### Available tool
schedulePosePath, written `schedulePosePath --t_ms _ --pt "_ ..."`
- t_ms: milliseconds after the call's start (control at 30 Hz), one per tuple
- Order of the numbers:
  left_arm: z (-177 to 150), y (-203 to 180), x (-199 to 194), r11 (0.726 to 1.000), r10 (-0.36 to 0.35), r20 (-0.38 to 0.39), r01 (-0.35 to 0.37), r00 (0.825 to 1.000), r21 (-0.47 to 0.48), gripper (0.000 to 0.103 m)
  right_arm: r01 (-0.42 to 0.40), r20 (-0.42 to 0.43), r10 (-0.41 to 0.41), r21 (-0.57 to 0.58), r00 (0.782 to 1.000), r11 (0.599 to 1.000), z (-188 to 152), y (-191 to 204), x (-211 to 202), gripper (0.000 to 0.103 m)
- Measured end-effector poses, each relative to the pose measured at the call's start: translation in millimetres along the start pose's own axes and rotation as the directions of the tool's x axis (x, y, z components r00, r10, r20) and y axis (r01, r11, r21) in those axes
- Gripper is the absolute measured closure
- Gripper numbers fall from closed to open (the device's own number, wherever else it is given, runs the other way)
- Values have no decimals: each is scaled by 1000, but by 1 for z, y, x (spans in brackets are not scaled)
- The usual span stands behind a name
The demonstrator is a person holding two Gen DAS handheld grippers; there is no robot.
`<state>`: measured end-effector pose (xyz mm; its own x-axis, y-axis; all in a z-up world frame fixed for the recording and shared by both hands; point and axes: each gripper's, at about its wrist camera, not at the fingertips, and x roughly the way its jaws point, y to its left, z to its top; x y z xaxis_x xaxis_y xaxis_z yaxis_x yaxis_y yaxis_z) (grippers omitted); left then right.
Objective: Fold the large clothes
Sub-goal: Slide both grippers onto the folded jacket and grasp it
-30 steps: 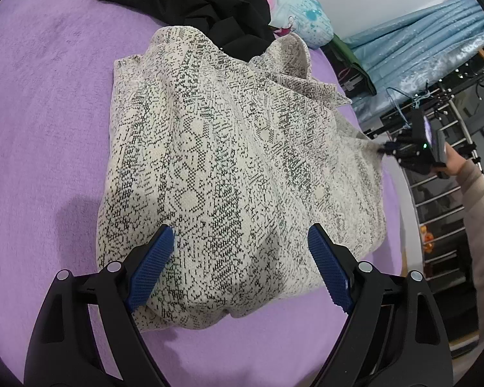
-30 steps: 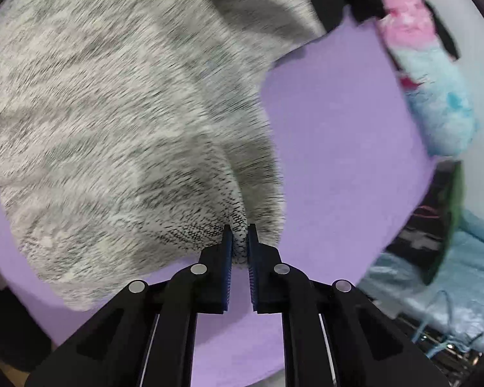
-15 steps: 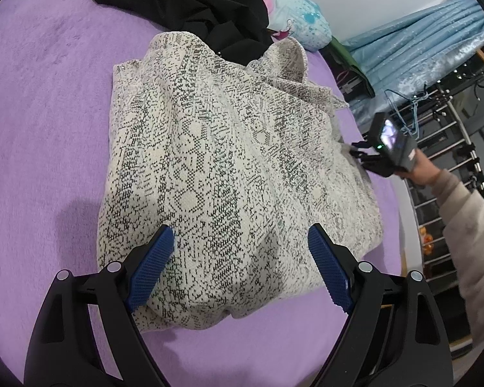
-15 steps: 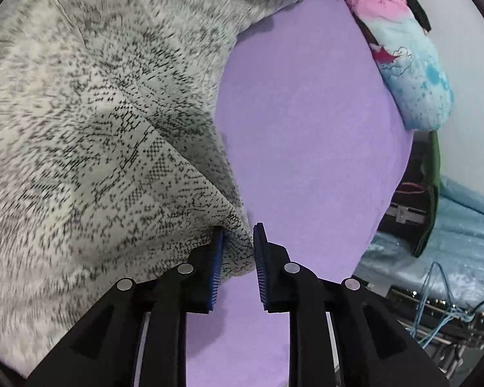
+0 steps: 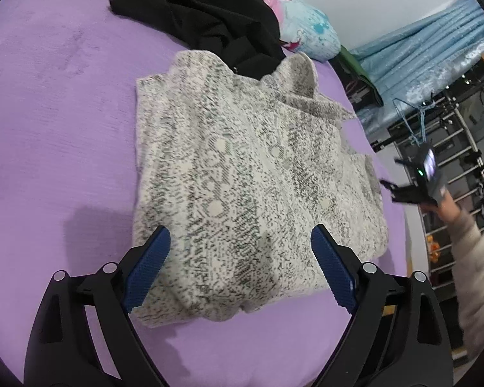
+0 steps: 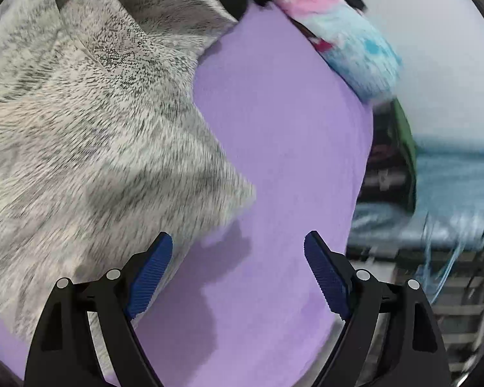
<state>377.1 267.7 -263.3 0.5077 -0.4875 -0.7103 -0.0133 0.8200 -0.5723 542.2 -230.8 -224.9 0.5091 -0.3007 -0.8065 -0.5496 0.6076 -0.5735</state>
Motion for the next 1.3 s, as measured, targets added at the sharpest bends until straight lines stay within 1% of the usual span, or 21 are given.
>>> schedulePosePath --t_ms 100,167,233,267,300,367,400,467,500,533,667,767,833,900,933,1000,1067,1100,1200,1233,1300 --pt "1 8 -6 999 35 7 -35 999 -17 11 -111 9 111 190 994 976 -27 -18 -4 19" --pt "1 19 -8 998 51 4 -51 999 -47 11 -216 31 219 334 975 917 -48 -27 0 19" --pt "1 30 -8 996 43 -6 -43 999 -84 10 -320 100 308 436 946 841 -66 -32 1 19" --pt "1 36 -7 994 25 -14 -26 1000 -108 9 -392 165 358 485 919 782 -80 -28 -5 18" --pt "1 42 -6 990 -7 -22 4 1000 -139 8 -508 266 437 542 859 669 -94 -32 -4 17" --pt "2 56 -2 975 -74 -38 65 997 -212 8 -604 355 502 600 789 525 -110 -34 3 14" --pt "2 61 -1 970 -84 -40 72 996 -232 8 -634 389 520 616 761 468 -115 -31 9 14" --pt "4 66 0 969 -74 -40 62 996 -238 7 -672 435 541 633 720 385 -127 -24 13 14" --pt "5 69 2 969 -70 -45 57 997 -239 7 -693 463 557 645 690 322 -132 -23 22 14" --pt "6 70 4 968 -78 -52 63 996 -242 7 -711 483 573 646 662 277 -137 -19 23 14" --pt "13 80 17 970 -106 -94 82 990 -230 7 -751 535 620 645 574 140 -143 2 45 14" --pt "24 90 30 958 -157 -113 123 981 -260 7 -797 613 622 604 488 30 -146 4 62 14" --pt "28 92 37 954 -181 -120 145 976 -262 7 -816 636 629 579 448 -4 -149 7 70 14" --pt "29 94 46 952 -204 -142 163 969 -258 7 -837 639 643 548 422 4 -143 15 78 14" --pt "27 96 52 951 -212 -161 165 964 -262 7 -855 644 656 519 394 4 -139 20 81 14" --pt "26 99 63 949 -219 -193 163 957 -271 7 -878 642 671 478 372 31 -136 24 85 14" --pt "25 100 67 947 -236 -202 179 951 -266 7 -897 625 701 440 344 48 -128 30 92 14" --pt "27 100 69 943 -254 -199 196 946 -271 7 -902 614 714 428 337 57 -126 31 94 14" --pt "32 101 74 927 -301 -191 240 934 -287 7 -919 607 732 390 307 62 -119 30 98 14" --pt "34 101 78 927 -307 -197 246 931 -283 7 -921 609 735 386 298 54 -117 28 101 14" --pt "35 97 81 929 -307 -210 244 928 -279 7 -922 615 742 388 267 11 -111 26 111 14"
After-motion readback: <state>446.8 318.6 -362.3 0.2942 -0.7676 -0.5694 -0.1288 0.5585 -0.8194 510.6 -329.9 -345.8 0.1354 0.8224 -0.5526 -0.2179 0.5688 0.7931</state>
